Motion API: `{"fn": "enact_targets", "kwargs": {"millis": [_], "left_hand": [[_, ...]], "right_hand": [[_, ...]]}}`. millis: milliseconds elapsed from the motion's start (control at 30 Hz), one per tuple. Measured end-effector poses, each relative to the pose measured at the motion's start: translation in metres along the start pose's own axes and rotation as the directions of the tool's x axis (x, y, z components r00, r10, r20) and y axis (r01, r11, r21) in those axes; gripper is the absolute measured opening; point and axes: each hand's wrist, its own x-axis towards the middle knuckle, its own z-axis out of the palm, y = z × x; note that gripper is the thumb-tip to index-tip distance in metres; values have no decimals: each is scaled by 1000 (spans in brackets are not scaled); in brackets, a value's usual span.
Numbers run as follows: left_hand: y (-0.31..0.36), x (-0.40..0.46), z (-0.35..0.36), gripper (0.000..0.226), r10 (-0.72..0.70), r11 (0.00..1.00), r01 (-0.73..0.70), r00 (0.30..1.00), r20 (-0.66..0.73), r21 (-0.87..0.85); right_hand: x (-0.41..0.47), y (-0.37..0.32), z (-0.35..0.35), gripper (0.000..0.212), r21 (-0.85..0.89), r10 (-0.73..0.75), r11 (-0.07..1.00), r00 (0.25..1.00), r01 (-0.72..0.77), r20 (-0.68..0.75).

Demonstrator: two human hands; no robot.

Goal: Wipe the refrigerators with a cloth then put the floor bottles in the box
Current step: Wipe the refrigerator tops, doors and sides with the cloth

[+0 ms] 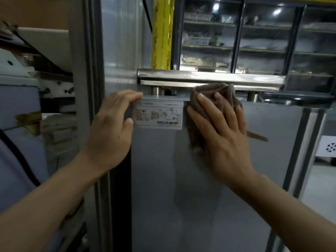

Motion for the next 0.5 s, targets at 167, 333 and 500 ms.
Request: {"fn": "enact_targets", "kwargs": {"millis": [167,333,500], "left_hand": [[-4,-6,3,63,-17,997,15,999,-34,-70],[-4,-7,-2,61,-84,984,83,996,0,-159],[-11,-10,-17,66,-96,944,131,987,127,-304]], "right_hand": [[-25,-34,17,52,20,-155,988,987,154,41],[-58,-37,11,50,9,-490,861,824,509,283],[16,-41,15,55,11,-192,981,979,192,72]]}}
